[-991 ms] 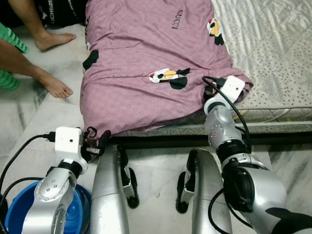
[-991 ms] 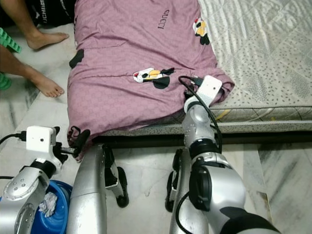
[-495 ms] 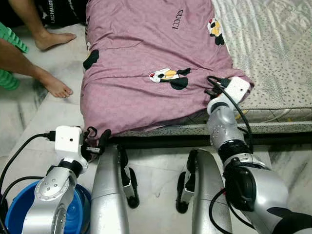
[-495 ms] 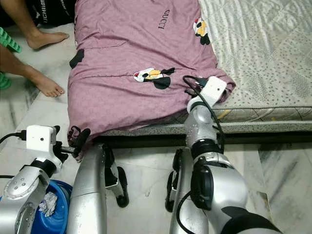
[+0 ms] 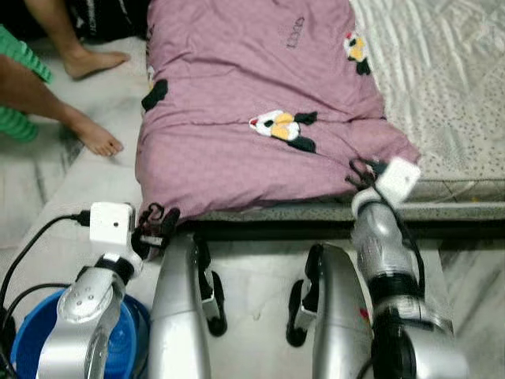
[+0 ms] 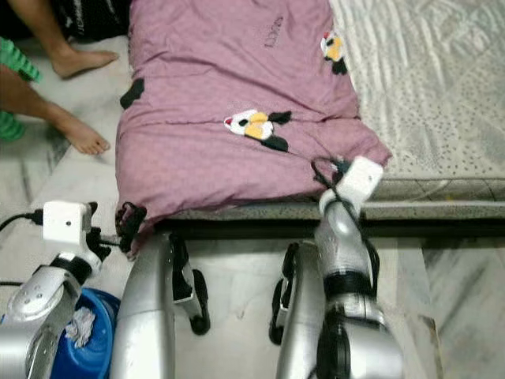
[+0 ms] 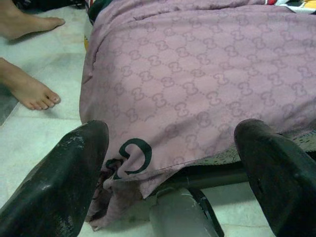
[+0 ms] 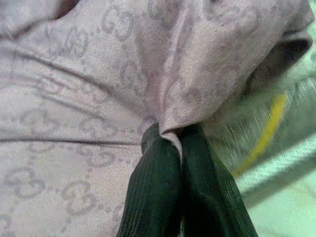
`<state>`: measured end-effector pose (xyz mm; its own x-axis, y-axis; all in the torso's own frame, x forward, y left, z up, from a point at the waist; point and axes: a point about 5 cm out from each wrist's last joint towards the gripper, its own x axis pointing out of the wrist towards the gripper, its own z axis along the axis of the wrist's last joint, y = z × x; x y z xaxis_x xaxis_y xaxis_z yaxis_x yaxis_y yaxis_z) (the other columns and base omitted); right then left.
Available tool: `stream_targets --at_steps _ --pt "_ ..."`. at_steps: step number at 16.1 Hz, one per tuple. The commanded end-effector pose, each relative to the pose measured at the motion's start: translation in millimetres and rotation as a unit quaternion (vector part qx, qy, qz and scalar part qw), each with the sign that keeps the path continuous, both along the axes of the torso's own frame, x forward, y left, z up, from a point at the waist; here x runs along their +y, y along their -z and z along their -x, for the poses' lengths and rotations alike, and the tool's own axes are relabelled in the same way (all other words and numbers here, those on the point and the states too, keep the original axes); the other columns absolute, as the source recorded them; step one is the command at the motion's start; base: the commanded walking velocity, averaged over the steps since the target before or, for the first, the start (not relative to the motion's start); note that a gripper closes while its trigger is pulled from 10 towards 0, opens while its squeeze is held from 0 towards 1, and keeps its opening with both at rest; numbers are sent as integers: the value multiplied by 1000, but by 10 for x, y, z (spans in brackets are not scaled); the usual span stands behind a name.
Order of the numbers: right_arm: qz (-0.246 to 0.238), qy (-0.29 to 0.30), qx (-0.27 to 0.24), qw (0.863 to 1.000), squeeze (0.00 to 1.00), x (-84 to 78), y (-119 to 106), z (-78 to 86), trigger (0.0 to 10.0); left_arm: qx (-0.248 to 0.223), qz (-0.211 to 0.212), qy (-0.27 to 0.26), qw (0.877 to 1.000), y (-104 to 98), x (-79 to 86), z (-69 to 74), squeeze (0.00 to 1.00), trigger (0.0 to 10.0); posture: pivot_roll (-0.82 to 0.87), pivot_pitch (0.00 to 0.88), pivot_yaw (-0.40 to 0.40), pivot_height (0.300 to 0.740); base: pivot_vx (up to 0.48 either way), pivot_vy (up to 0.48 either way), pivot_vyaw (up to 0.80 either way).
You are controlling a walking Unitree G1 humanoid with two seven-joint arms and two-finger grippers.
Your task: Clean up the room
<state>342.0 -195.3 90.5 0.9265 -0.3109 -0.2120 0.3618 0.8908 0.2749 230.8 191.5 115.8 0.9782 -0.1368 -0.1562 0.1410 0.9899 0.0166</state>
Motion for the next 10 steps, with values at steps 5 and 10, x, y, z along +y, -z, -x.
stream_targets --at_steps 5,10 --pt "-13 13 61 998 0 -76 159 571 0 15 -1 -5 1000 86 24 21 0 10000 177 292 1 572 0 0 0" --pt "-31 -8 119 992 0 -37 286 689 745 19 2 0 1000 127 -29 -31 0 10000 148 284 0 572 0 0 0"
